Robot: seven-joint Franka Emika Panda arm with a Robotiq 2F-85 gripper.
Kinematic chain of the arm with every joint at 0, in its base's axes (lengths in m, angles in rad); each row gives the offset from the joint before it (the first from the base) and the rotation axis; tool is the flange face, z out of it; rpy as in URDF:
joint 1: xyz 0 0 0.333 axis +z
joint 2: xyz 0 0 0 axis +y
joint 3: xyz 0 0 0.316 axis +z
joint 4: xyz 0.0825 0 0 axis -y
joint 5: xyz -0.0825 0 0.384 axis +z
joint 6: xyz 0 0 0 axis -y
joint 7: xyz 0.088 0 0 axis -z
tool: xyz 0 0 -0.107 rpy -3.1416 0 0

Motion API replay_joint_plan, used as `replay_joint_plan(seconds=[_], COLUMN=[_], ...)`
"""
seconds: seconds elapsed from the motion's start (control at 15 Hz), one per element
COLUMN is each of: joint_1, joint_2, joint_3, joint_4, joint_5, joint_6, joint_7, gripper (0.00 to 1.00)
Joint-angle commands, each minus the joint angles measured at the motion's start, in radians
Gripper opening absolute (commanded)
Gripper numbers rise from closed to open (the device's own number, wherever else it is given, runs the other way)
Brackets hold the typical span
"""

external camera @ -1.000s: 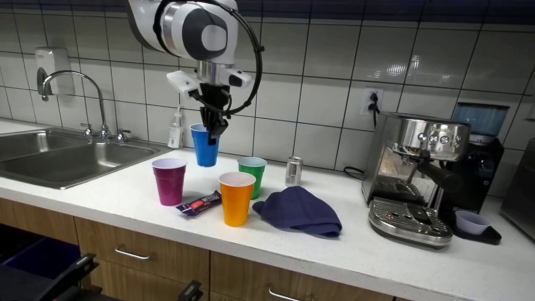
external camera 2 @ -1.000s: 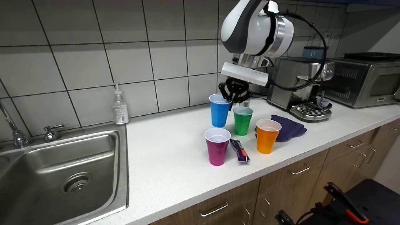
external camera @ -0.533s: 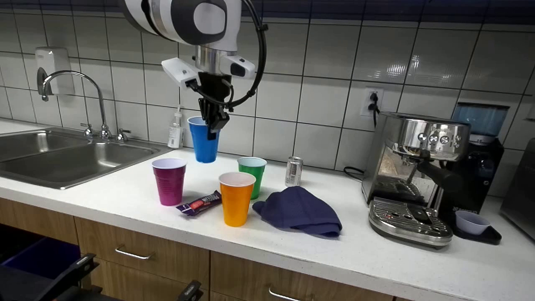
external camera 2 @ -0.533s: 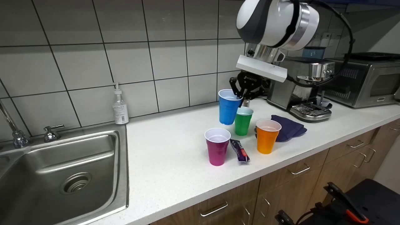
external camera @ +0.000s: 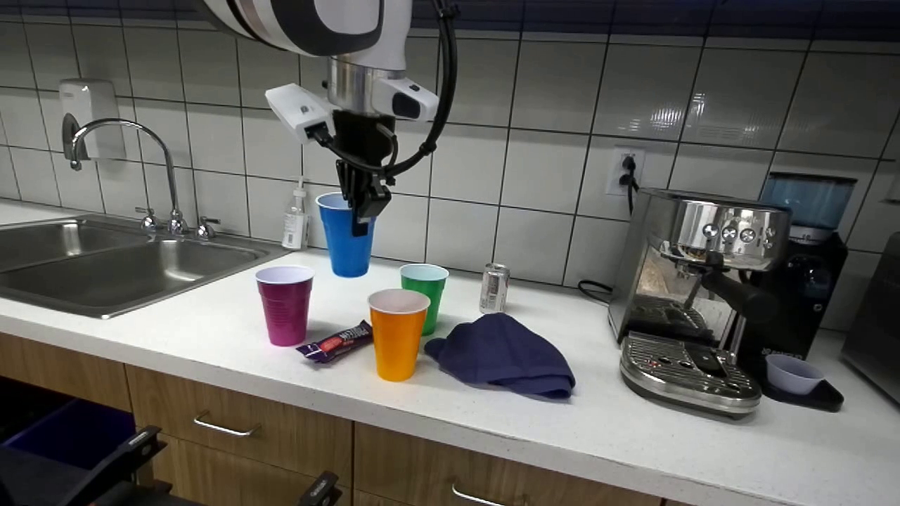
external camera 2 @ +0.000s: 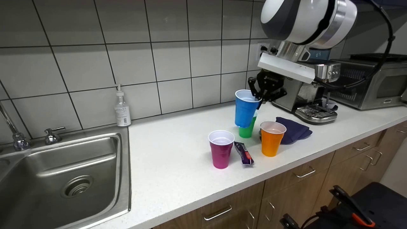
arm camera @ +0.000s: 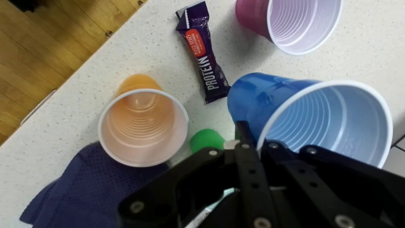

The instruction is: Stack the cups together

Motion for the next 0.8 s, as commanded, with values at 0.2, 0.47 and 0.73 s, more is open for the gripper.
replay_joint_plan(seconds=[0.2, 0.47, 0.73], joint_1=[-0.066, -0.092, -0.131], joint_2=[-0.133, -0.183, -0.195], joint_3=[0.016, 0.016, 0.014], joint_4=[-0.092, -0.13, -0.119], joint_5=[-0.053, -0.054, -0.067], joint_6=[-0.019, -0.03, -0.043], joint_7=[0.044, 0.065, 0.088], gripper=[0.0, 0.0, 0.0])
